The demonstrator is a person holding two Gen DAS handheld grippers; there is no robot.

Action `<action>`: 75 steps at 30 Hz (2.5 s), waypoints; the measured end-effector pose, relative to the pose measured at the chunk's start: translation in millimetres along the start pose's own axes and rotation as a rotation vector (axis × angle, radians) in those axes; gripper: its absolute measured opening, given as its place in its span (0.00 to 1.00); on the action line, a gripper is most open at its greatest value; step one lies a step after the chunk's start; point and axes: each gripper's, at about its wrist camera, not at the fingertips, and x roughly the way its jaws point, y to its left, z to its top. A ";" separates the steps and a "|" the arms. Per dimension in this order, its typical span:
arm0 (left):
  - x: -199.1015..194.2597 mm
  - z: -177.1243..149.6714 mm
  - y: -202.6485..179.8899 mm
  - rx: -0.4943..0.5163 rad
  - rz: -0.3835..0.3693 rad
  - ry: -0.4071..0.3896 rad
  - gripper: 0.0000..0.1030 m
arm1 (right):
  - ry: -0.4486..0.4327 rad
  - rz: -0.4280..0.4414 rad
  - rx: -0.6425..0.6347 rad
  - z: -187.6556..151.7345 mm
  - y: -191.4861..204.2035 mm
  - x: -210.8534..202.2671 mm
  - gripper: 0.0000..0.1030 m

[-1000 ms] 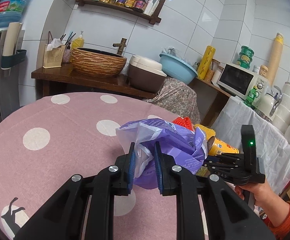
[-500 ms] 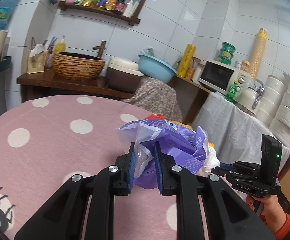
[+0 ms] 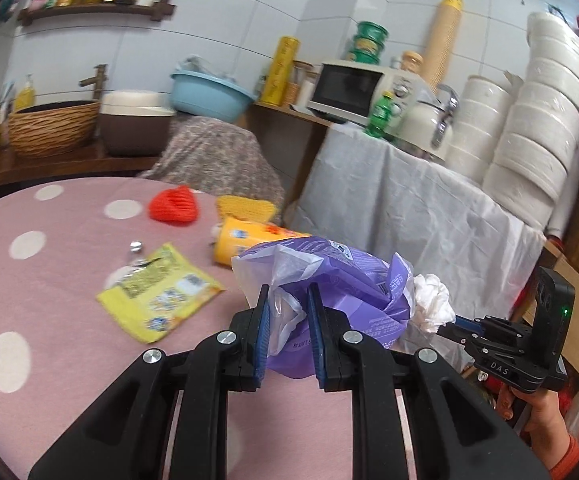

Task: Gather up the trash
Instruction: 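Carry glove bag and tissue over the black bin and release both inside, then move both open tools back toward the table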

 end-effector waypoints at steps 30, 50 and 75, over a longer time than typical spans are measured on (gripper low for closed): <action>285.3 26.9 -166.2 0.363 0.138 0.465 0.18 | 0.092 -0.177 0.289 -76.6 -158.2 24.9 0.19; 360.0 2.3 -188.7 0.499 0.298 0.608 0.37 | 0.153 -0.145 0.347 -88.2 -173.6 60.0 0.19; 254.1 32.7 -175.7 0.350 0.100 0.356 0.71 | 0.237 -0.069 0.434 -64.6 -192.6 176.4 0.28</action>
